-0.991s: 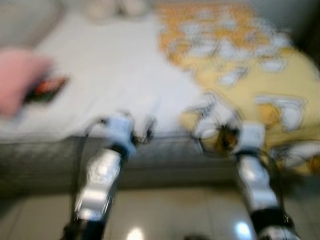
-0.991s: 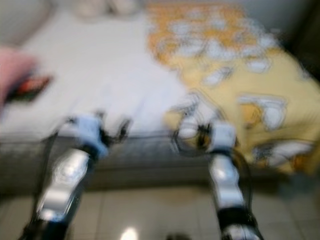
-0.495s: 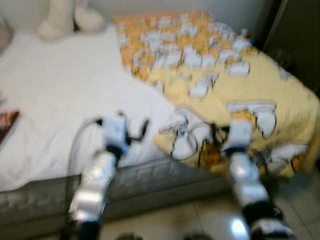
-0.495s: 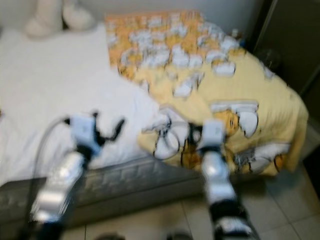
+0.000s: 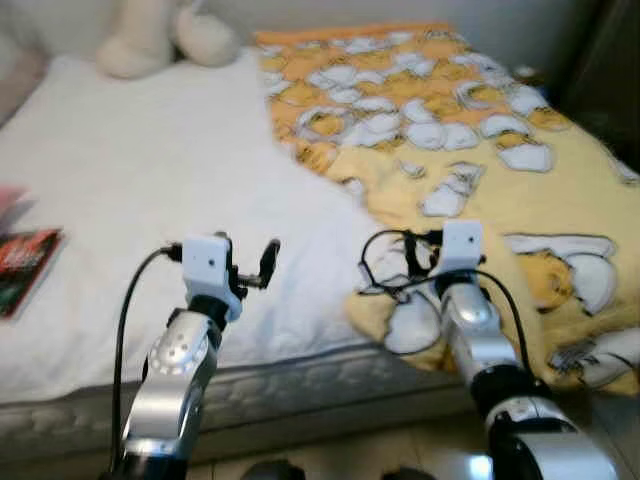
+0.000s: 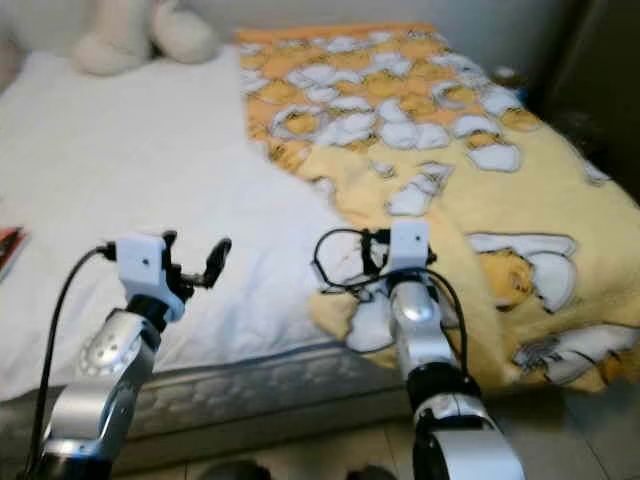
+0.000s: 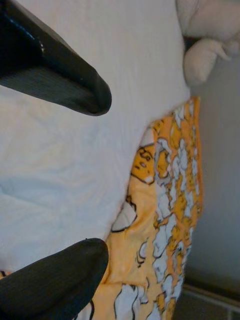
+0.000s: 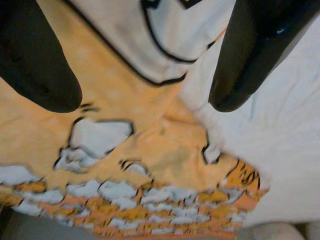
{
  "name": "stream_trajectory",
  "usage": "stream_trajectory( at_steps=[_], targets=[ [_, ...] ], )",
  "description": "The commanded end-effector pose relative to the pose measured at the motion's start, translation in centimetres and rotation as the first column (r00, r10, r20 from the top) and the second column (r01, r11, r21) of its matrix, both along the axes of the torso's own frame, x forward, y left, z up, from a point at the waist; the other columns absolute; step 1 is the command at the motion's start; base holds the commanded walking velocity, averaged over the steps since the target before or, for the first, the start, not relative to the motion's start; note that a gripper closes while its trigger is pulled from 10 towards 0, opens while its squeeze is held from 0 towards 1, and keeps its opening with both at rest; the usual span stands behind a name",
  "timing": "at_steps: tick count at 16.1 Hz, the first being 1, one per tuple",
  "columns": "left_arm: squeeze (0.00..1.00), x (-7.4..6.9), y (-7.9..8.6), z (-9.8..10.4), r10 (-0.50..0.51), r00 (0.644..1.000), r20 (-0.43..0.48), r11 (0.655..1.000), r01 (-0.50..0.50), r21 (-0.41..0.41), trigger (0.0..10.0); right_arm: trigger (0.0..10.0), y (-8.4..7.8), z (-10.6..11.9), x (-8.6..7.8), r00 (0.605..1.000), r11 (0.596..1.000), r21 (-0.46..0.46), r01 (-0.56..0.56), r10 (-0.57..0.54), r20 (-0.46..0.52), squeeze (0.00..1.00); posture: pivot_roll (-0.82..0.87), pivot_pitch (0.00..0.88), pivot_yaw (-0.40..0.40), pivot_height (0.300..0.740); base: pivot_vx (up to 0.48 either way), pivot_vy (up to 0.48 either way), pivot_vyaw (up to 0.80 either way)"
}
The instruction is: Clean up the room
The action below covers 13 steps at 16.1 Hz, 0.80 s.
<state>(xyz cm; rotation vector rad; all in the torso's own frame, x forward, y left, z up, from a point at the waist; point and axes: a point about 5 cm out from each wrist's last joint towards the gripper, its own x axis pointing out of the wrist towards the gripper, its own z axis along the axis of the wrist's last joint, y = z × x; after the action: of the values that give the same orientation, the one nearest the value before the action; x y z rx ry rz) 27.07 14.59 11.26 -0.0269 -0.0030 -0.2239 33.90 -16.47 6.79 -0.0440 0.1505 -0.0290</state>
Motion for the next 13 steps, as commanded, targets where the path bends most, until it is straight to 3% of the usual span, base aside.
stream_trajectory(
  at_steps=[1, 3, 5, 7, 8, 11, 12, 13],
  targets=[
    [0.00, -1.0, 0.4, -0.4, 0.004, 0.999, -0.036, 1.000, -0.003, 0.024, 10.0, 10.0, 0.3, -0.4, 0.2, 0.999, 1.000, 0.010, 0.009, -0.008, -0.042, 0.00, 0.11, 0.024, 0.041, 0.710, 0.000, 0.000, 0.00],
    [0.00, -2.1, 1.0, -0.3, 0.010, 0.999, -0.049, 0.999, -0.009, 0.037, 10.0, 10.0, 0.7, -0.9, 0.2, 0.997, 1.000, 0.012, 0.001, 0.000, -0.077, 0.00, 0.14, 0.060, 0.054, 0.710, 0.000, 0.000, 0.00],
    [0.00, -4.3, 2.4, 0.3, 0.011, 0.996, -0.083, 0.997, -0.005, 0.076, 10.0, 10.0, 1.5, -2.1, -0.2, 0.988, 0.999, 0.031, -0.005, 0.009, -0.156, 0.00, 0.22, 0.148, 0.087, 0.710, 0.000, 0.000, 0.00],
    [0.00, -5.8, 3.7, 0.9, 0.031, 0.994, -0.108, 0.993, -0.018, 0.119, 10.0, 10.0, 1.5, -3.0, -0.5, 0.974, 0.999, 0.013, 0.036, -0.032, -0.223, 0.00, 0.27, 0.194, 0.103, 0.710, 0.000, 0.000, 0.00],
    [0.00, -6.2, 4.1, 1.1, 0.042, 0.993, -0.115, 0.991, -0.027, 0.135, 10.0, 10.0, 1.4, -2.8, -0.4, 0.976, 0.999, -0.013, 0.053, -0.054, -0.211, 0.00, 0.29, 0.209, 0.103, 0.710, 0.000, 0.000, 0.00],
    [0.00, -6.0, 3.5, 1.4, 0.028, 0.995, -0.093, 0.990, -0.015, 0.143, 10.0, 10.0, 1.3, -1.3, -0.2, 0.996, 0.996, -0.047, 0.081, -0.083, -0.038, 0.00, 0.26, 0.192, 0.070, 0.710, 0.000, 0.000, 0.00],
    [0.00, -5.7, 2.9, 1.5, 0.029, 0.996, -0.084, 0.993, -0.019, 0.119, 10.0, 10.0, 1.2, -0.9, -1.0, 0.996, 0.993, -0.087, 0.077, -0.072, 0.058, 0.00, 0.21, 0.171, 0.042, 0.710, 0.000, 0.000, -0.77],
    [0.00, -4.9, 1.8, 1.1, 0.011, 0.997, -0.076, 0.996, -0.004, 0.085, 10.0, 10.0, 0.8, -0.4, -2.8, 0.986, 0.991, -0.120, 0.064, -0.045, 0.160, 0.00, 0.15, 0.140, 0.020, 0.710, 0.000, 0.000, -0.69]
  ],
)
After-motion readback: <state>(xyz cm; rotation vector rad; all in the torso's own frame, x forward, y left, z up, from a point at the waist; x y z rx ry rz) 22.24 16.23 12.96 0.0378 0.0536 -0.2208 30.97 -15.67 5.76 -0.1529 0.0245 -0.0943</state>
